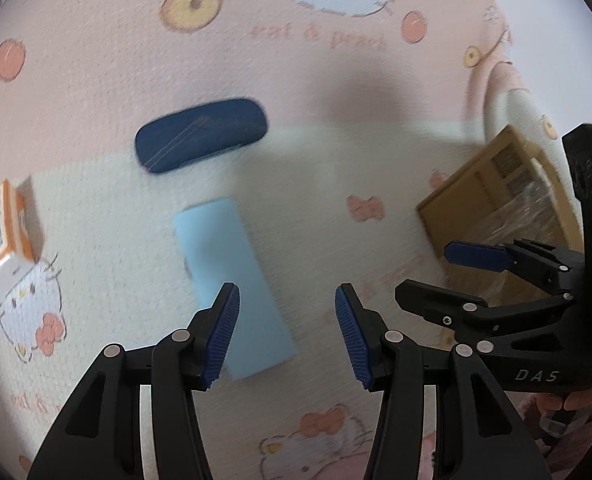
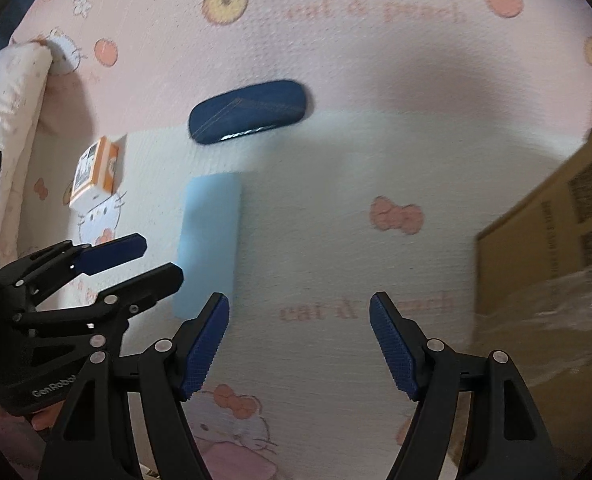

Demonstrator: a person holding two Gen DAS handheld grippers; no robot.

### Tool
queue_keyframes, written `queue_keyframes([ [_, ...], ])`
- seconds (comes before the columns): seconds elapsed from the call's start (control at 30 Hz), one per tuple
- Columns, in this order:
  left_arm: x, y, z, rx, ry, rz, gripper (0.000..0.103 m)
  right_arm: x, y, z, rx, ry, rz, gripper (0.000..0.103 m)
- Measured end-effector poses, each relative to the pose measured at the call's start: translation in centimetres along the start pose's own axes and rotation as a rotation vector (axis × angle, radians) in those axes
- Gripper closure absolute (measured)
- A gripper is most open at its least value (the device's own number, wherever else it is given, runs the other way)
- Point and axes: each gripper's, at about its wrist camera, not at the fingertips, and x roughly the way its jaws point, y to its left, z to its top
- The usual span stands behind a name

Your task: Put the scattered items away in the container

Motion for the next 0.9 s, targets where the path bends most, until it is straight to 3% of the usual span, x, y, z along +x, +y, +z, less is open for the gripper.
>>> queue_keyframes([
  [0.23, 2.1, 4.8, -2.5, -0.109, 0.061, 0.032, 0.049, 3.7, 1.2, -1.3, 0.008, 0.018, 0.071, 0.032],
  [0.37, 2.8, 7.6, -2.8, -0.189, 0.053, 0.025, 0.049, 5.7, 1.8, -2.0, 0.01, 0.017, 0.114, 0.032],
  [0.57, 3.7, 9.6, -2.8, -0.262, 0.046, -0.102, 0.05, 7.6, 2.8, -3.4, -0.012, 0.02, 0.089, 0.032],
  [0.63, 4.8, 9.2, -3.2, -0.245, 0.093, -0.147, 0.06, 7.8, 2.9, -3.9, -0.027, 0.032, 0.079, 0.046],
  [0.67, 5.2, 9.0, -3.5, -0.248, 0.113, -0.152, 0.065, 8.0, 3.1, -4.3, -0.039, 0.045, 0.076, 0.058],
  [0.7, 5.7, 8.8, -3.8, -0.253, 0.132, -0.16, 0.074, 8.1, 3.1, -4.5, -0.045, 0.054, 0.074, 0.061],
  [0.77, 5.8, 8.6, -4.5, -0.28, 0.096, -0.201, 0.084, 8.5, 3.2, -5.0, -0.051, 0.078, 0.08, 0.063],
  [0.9, 6.4, 7.4, -5.0, -0.28, 0.109, -0.231, 0.086, 8.9, 3.6, -5.1, -0.033, 0.087, 0.126, 0.066],
])
